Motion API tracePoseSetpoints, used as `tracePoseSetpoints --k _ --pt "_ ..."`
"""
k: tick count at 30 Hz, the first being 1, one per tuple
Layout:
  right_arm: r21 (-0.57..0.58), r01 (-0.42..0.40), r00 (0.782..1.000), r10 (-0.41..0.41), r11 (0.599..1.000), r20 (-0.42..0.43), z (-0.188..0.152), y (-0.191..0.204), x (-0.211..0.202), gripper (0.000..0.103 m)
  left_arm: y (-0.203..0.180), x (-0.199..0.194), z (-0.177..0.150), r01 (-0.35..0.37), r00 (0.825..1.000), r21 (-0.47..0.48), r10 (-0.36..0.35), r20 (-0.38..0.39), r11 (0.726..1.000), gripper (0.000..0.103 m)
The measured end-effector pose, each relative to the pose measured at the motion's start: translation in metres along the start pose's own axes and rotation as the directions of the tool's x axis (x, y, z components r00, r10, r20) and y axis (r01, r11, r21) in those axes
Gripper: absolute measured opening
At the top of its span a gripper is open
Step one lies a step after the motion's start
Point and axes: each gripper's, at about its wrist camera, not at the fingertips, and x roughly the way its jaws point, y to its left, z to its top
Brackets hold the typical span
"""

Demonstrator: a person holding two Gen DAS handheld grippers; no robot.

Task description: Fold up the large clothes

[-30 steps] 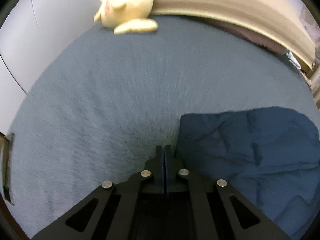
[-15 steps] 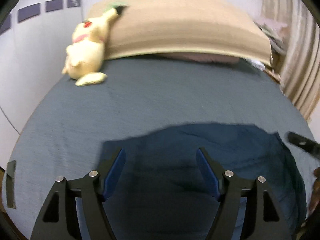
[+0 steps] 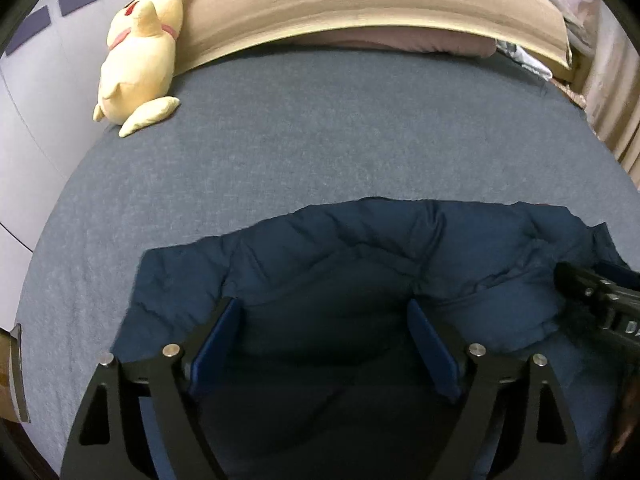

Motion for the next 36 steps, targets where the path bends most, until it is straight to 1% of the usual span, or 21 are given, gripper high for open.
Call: tracePoseSetpoints --k 2,4,7,8,10,11,12,14,17,19,21,23,24,28,30,33,36 --pt "0.007 -0.021 0.998 0.02 1.0 0.057 -0.011 -0.007 -0.031 0.091 0.008 -0.013 -0.003 -0.017 1.0 -0.005 0.017 0.012 1.0 0.086" --pt "0.008 -0.04 0.992 0.038 0.999 0.123 -0.03 -0.013 -0.068 0.091 0.014 -0.041 -0.016 -0.009 0.999 -0.009 0.009 0.052 1.0 0.086" --pt "-0.005 -0.072 0.978 0.072 0.997 0.198 -0.068 -0.015 -0.112 0.092 0.02 -0.077 -0.044 -0.002 0.995 -0.031 0.005 0.104 1.0 0.086" --pt "-0.009 -0.078 0.973 0.078 0.997 0.218 -0.088 -0.015 -0.125 0.092 0.02 -0.084 -0.052 0.003 0.994 -0.034 0.001 0.113 0.999 0.086" --pt "-0.03 -0.089 0.969 0.094 0.996 0.229 -0.12 -0.008 -0.138 0.092 0.021 -0.102 -0.073 0.013 0.99 -0.042 -0.007 0.138 0.999 0.086" --pt "-0.033 -0.083 0.967 0.088 0.996 0.238 -0.136 -0.007 -0.143 0.092 0.021 -0.112 -0.087 0.009 0.988 -0.041 -0.003 0.153 0.999 0.086" --pt "-0.037 -0.081 0.966 0.088 0.996 0.244 -0.144 -0.009 -0.148 0.092 0.02 -0.119 -0.099 0.003 0.987 -0.034 0.002 0.159 0.999 0.086" --pt "-0.038 -0.066 0.961 0.074 0.997 0.266 -0.177 -0.007 -0.154 0.092 0.023 -0.127 -0.121 -0.002 0.985 -0.037 0.009 0.172 0.999 0.086" --pt "-0.038 -0.04 0.959 0.05 0.998 0.281 -0.203 -0.007 -0.15 0.092 0.026 -0.129 -0.144 -0.007 0.985 -0.044 0.015 0.171 0.999 0.086" --pt "-0.037 -0.025 0.957 0.034 0.999 0.288 -0.208 -0.005 -0.143 0.092 0.027 -0.127 -0.159 -0.013 0.988 -0.047 0.02 0.156 0.999 0.086" --pt "-0.041 0.014 0.959 -0.002 0.999 0.285 -0.213 -0.004 -0.135 0.092 0.028 -0.125 -0.166 -0.017 0.988 -0.057 0.026 0.152 0.998 0.086" --pt "-0.037 0.012 0.963 -0.001 0.999 0.269 -0.218 -0.006 -0.123 0.093 0.028 -0.118 -0.173 -0.031 0.989 -0.065 0.04 0.141 0.997 0.086" --pt "-0.036 0.012 0.965 -0.002 0.999 0.264 -0.217 -0.009 -0.119 0.093 0.029 -0.111 -0.176 -0.021 0.992 -0.07 0.029 0.124 0.997 0.086" --pt "-0.032 -0.009 0.968 0.017 0.999 0.252 -0.22 -0.016 -0.106 0.096 0.037 -0.091 -0.184 0.009 0.991 -0.085 0.002 0.133 0.996 0.089" --pt "-0.031 -0.007 0.968 0.014 1.0 0.25 -0.224 -0.016 -0.1 0.096 0.035 -0.084 -0.188 -0.001 0.989 -0.06 0.01 0.147 0.998 0.091" --pt "-0.037 0.008 0.969 0.002 0.999 0.249 -0.224 -0.015 -0.097 0.096 0.035 -0.082 -0.191 0.0 0.988 -0.051 0.008 0.156 0.999 0.091" --pt "-0.027 0.009 0.974 -0.002 1.0 0.229 -0.222 -0.016 -0.104 0.095 0.038 -0.094 -0.187 -0.007 0.99 -0.066 0.016 0.14 0.998 0.091"
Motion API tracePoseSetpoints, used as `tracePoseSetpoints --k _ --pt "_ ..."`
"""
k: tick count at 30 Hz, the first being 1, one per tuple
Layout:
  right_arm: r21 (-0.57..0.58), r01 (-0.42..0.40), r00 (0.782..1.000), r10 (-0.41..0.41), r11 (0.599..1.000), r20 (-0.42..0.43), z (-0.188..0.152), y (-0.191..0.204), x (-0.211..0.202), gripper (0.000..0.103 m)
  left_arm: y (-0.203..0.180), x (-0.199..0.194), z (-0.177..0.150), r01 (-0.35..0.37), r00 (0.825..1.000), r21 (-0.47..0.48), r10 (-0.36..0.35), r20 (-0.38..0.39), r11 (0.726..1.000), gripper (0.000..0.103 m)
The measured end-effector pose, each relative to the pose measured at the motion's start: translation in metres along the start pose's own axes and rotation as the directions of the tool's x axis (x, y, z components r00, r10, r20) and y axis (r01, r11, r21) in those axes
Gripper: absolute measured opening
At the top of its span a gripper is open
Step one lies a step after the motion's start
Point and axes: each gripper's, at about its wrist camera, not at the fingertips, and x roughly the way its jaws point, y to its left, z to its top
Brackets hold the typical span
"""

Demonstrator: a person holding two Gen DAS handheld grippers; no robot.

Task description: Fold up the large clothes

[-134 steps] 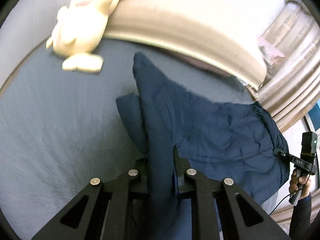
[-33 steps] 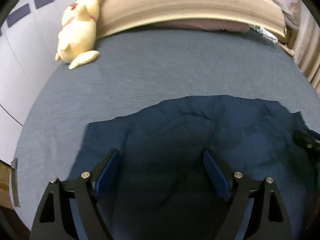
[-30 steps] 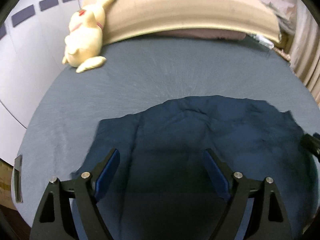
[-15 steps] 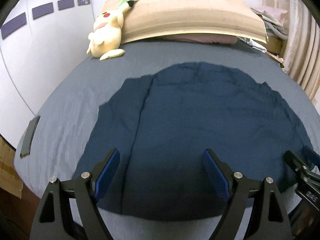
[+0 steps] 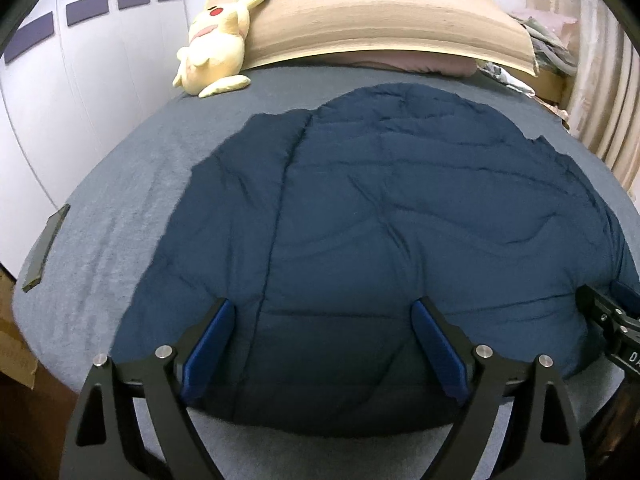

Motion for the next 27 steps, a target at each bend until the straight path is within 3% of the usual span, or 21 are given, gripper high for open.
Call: tracePoseSetpoints --k 5,7,10,13,17,22,27 --pt "0.075 0.014 0.993 -0.023 0.997 0.117 0.005 -0.02 -0.04 0.097 0.005 -0.027 0.0 -0.057 0.992 0.0 0.056 0.109 0.998 0.091" --pt "0.112 0.028 0.996 -0.037 0.993 0.078 0.002 -0.032 -0.032 0.097 0.009 -0.013 -0.003 -0.086 0.995 -0.001 0.086 0.047 0.996 0.091" --pt "0.164 -0.001 1.0 0.002 0.987 -0.006 -0.005 -0.049 -0.013 0.097 0.02 -0.006 -0.009 -0.051 0.999 -0.063 0.052 0.005 0.997 0.091" --pt "0.153 -0.001 1.0 -0.003 0.988 0.027 -0.001 -0.045 -0.029 0.097 0.023 -0.02 -0.004 -0.05 0.999 -0.08 0.051 0.013 0.996 0.091" --pt "0.116 -0.039 0.994 0.026 0.992 0.108 0.017 -0.029 -0.072 0.099 0.017 -0.06 0.006 -0.021 0.995 -0.069 0.027 0.095 0.997 0.091" --pt "0.022 -0.054 0.988 0.051 0.998 0.143 0.02 0.004 -0.118 0.103 0.005 -0.113 0.014 0.005 0.982 -0.025 0.0 0.186 1.0 0.091" --pt "-0.007 -0.062 0.984 0.062 0.998 0.169 0.012 0.02 -0.148 0.103 0.0 -0.141 0.012 0.044 0.976 -0.018 -0.039 0.213 0.999 0.091"
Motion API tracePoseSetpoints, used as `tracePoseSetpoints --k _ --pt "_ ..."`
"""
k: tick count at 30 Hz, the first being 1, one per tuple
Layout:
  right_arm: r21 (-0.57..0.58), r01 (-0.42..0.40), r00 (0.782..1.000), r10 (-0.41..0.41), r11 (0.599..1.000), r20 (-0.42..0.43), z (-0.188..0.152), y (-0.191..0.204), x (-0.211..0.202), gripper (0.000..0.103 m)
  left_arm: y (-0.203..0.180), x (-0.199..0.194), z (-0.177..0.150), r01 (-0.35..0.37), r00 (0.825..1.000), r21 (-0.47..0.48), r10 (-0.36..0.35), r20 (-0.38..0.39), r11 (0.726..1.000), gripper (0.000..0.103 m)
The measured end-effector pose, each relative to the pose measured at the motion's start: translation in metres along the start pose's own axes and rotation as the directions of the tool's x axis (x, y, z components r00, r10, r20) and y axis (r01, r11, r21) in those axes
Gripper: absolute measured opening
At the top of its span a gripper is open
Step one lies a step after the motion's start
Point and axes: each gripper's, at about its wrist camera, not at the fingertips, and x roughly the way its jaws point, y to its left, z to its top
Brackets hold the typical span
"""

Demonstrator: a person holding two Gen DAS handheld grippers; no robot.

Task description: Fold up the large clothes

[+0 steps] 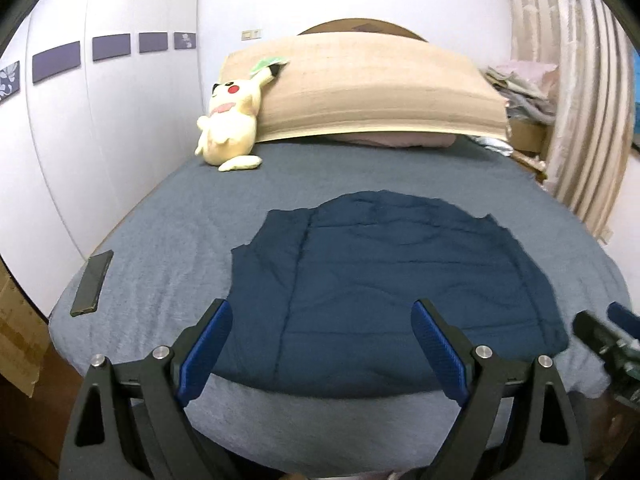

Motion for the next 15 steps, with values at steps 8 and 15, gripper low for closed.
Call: tracePoseSetpoints --k 8,15 --pt "-0.079 0.058 0.998 -0.058 0.995 -0.003 -0.013 0.009 -0.003 0.103 0.0 -0.003 -0.002 -0.021 1.0 0.001 0.021 0.021 1.0 0.095" --pt "-0.099 0.088 0.996 -0.087 0.991 0.012 -0.012 0.01 -0.007 0.103 -0.003 -0.007 -0.003 -0.016 1.0 0.016 0.015 0.026 1.0 0.096"
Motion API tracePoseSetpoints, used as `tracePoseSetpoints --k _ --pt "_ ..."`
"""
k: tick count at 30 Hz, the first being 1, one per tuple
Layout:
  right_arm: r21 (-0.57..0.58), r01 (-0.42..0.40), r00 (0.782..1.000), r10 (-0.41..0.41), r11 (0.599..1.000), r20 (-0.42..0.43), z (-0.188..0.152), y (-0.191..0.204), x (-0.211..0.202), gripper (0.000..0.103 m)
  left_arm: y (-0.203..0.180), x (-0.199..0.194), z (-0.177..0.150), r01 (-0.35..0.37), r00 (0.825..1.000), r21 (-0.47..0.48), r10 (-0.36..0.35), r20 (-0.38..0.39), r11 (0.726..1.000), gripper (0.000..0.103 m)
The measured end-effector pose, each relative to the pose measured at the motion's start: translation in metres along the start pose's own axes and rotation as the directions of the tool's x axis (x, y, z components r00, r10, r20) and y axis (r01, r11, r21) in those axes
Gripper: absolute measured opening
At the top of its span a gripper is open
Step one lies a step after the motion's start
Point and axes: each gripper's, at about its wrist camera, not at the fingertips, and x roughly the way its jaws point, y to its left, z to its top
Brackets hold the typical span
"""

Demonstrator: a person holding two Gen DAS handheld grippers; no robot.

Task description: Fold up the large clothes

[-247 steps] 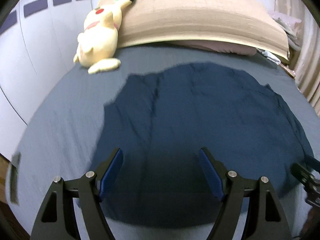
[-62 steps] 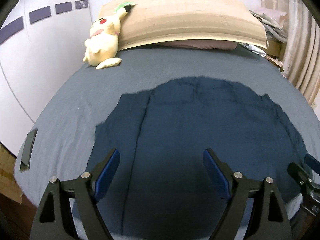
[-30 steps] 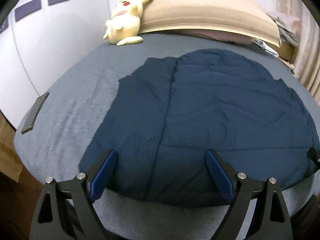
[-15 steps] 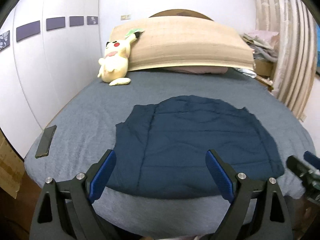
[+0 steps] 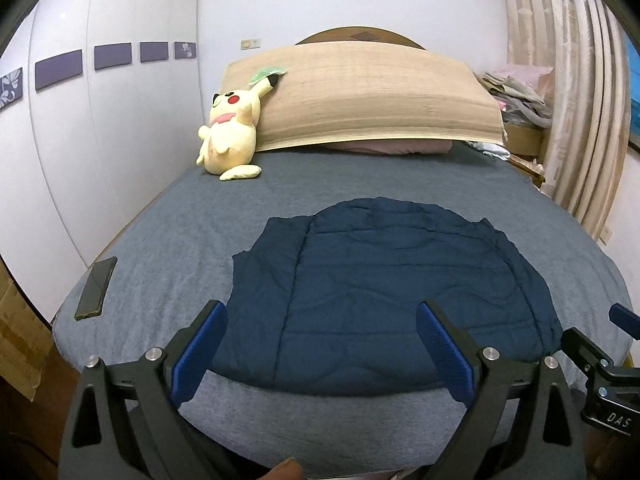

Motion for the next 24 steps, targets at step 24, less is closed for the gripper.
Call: tracePoseSetpoints --k 24 --pt "0.021 -0.005 1.0 0.005 1.0 0.014 0.0051 0.0027 -0.0064 0.103 -0.0057 -0.0068 -0.001 -0.001 1.0 0.006 0.001 0.011 1.0 0.096"
